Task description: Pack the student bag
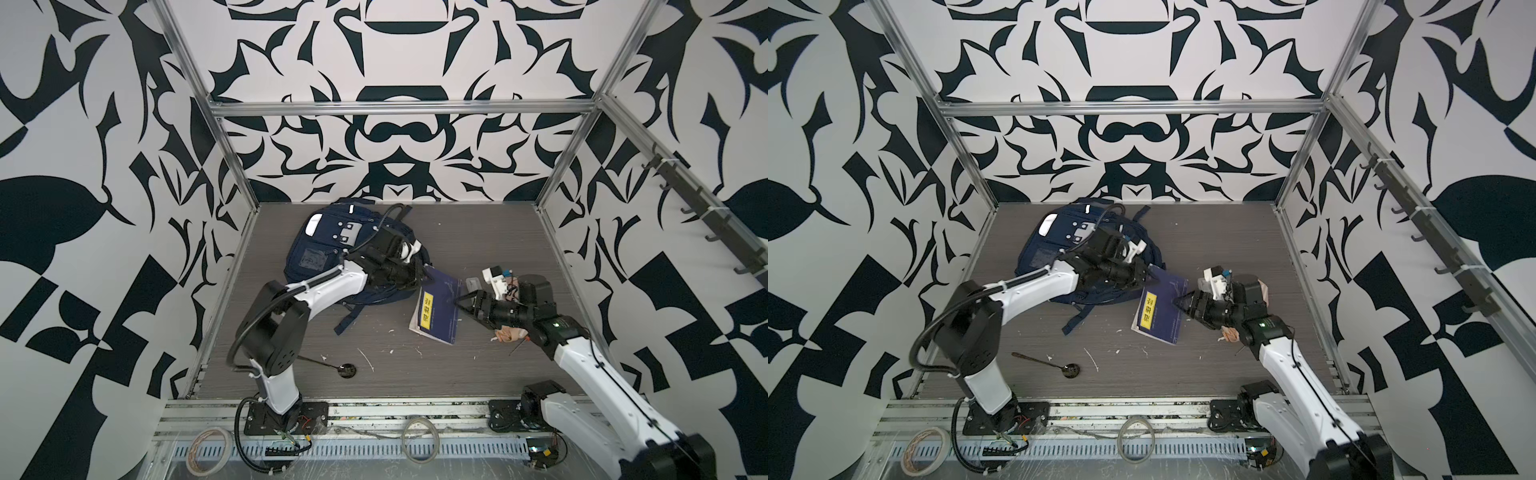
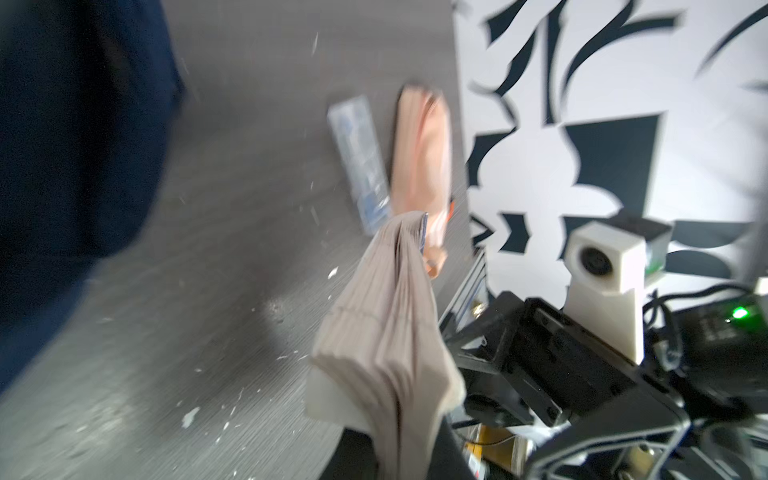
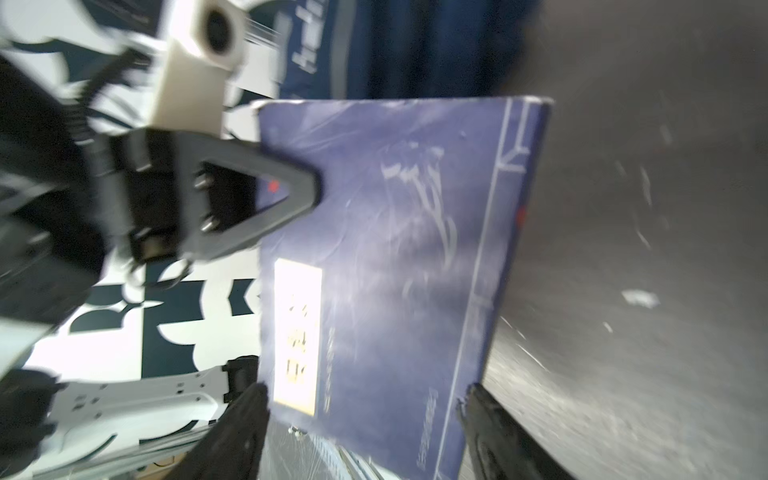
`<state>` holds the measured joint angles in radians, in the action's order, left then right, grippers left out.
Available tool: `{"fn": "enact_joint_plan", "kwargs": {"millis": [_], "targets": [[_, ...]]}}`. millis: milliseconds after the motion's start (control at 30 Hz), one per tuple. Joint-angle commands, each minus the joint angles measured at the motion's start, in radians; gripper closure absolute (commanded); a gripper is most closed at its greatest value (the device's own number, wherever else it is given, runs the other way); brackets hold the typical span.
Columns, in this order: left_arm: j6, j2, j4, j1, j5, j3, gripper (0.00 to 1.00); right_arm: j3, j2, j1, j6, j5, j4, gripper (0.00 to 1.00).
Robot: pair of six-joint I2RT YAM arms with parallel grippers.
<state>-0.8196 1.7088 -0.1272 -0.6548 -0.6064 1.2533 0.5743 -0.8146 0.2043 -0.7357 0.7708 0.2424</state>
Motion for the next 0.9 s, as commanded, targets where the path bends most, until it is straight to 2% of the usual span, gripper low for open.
{"fn": "enact_joint_plan", "kwargs": {"millis": [0, 133, 300, 433, 567, 667, 867], "targets": [[-0.056, -0.086, 0.006, 0.081, -0.011, 0.029, 1.00, 0.058, 0.010, -0.003, -0.021, 0.043, -0.053, 0.21], [-0.185, -0.140, 0.113, 0.159, 0.004, 0.039, 1.00, 0.084, -0.021, -0.002, -0.111, 0.052, -0.193, 0.15], [-0.368, -0.153, 0.277, 0.187, 0.136, 0.054, 1.00, 0.117, -0.078, 0.030, -0.222, 0.016, -0.409, 0.07], [-0.501, -0.115, 0.453, 0.187, 0.226, 0.057, 1.00, 0.140, -0.172, 0.093, -0.311, -0.094, -0.512, 0.08], [-0.547, -0.078, 0.533, 0.186, 0.270, 0.097, 1.00, 0.186, -0.220, 0.203, -0.387, -0.314, -0.549, 0.08], [-0.564, -0.061, 0.557, 0.175, 0.273, 0.119, 1.00, 0.195, -0.254, 0.255, -0.437, -0.425, -0.596, 0.08], [-0.590, -0.066, 0.589, 0.141, 0.304, 0.086, 1.00, 0.246, -0.325, 0.277, -0.507, -0.468, -0.790, 0.08]]}}
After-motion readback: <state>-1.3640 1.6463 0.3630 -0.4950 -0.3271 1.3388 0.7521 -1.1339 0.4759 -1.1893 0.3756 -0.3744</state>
